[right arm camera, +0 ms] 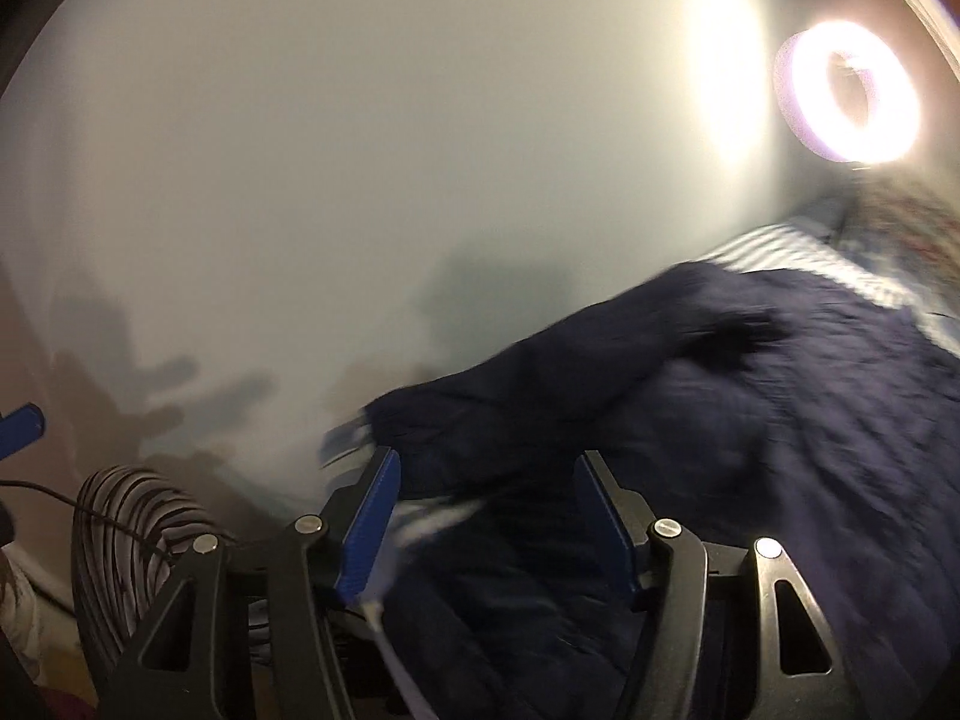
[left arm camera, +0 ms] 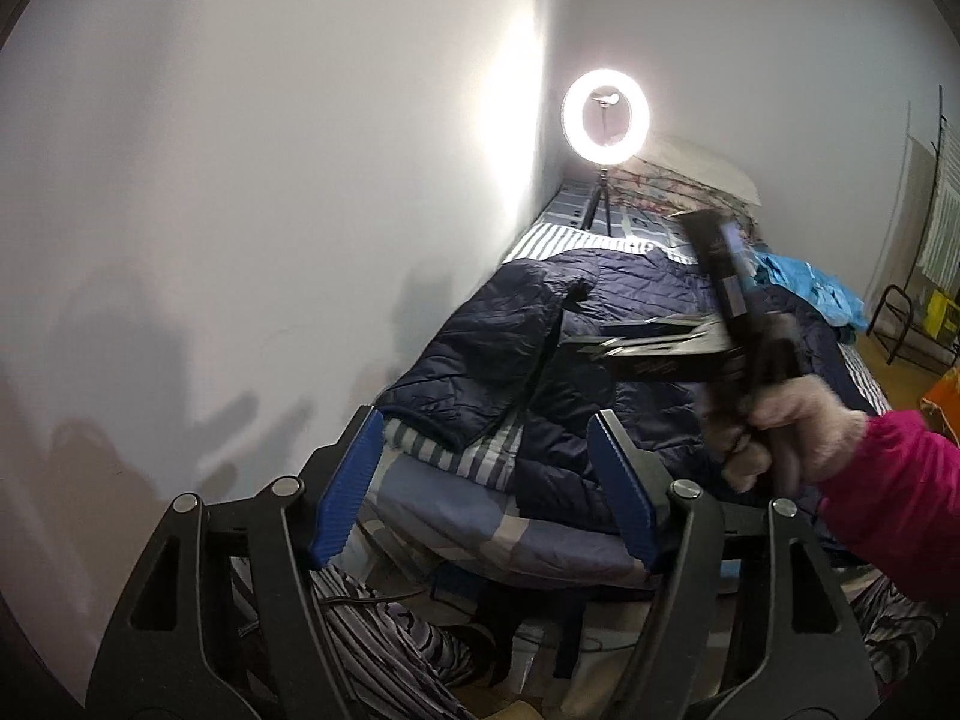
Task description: Fold large clothes
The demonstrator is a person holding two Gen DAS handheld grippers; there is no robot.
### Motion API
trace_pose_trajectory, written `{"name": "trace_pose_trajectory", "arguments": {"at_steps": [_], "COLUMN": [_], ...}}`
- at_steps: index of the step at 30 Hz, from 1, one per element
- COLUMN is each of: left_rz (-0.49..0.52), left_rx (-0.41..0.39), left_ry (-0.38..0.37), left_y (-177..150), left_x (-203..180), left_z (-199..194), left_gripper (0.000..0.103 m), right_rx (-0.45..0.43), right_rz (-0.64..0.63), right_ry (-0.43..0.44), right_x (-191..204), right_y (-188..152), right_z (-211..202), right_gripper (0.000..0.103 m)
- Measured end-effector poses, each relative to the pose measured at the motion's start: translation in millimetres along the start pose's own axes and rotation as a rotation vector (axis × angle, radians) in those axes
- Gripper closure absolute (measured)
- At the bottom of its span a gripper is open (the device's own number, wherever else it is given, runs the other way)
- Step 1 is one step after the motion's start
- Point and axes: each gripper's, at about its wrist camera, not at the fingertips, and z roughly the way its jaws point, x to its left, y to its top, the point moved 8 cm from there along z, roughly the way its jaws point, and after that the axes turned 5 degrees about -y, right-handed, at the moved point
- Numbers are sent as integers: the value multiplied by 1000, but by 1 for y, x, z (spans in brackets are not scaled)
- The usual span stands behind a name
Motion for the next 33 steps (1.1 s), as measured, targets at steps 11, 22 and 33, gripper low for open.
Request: {"name": "trace_pose_trajectory", "arguments": {"at_steps": [11,22,33], "left_rz": [-51,-63,-39], "left_rx": [27,35,29], "left_ry": [31,35,30], "left_y": [-6,-6,1], "left_x": [20,28,23], "left_z": [17,22,31], "left_gripper": [30,30,30], "right_rx": [203,343,287], "right_rz": [-190,-299,-73], "right_ry": [134,67,195], "right_x": [69,78,50], "right_y": [-16,-47,-31], "right_z": [118,191,178], "right_gripper": [48,57,100]}}
